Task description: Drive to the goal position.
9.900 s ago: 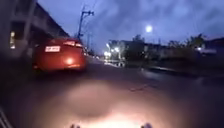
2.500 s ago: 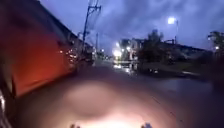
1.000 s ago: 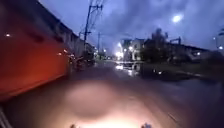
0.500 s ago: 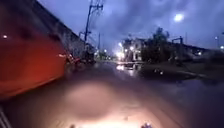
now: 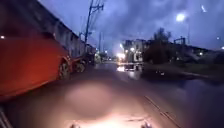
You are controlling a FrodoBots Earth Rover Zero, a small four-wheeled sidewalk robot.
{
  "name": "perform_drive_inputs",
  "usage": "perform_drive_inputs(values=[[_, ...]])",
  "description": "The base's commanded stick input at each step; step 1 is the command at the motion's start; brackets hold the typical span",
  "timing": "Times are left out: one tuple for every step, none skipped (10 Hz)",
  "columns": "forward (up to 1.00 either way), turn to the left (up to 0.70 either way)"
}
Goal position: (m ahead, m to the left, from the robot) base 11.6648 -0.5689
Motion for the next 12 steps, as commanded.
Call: perform_drive_inputs(values=[[0.50, 0.00], [0.50, 0.00], [0.50, 0.00], [0.50, 0.00], [0.50, 0.00], [0.50, 0.00], [0.50, 0.00], [0.50, 0.00], [0.50, 0.00], [0.50, 0.00], [0.50, 0.00], [0.50, 0.00]])
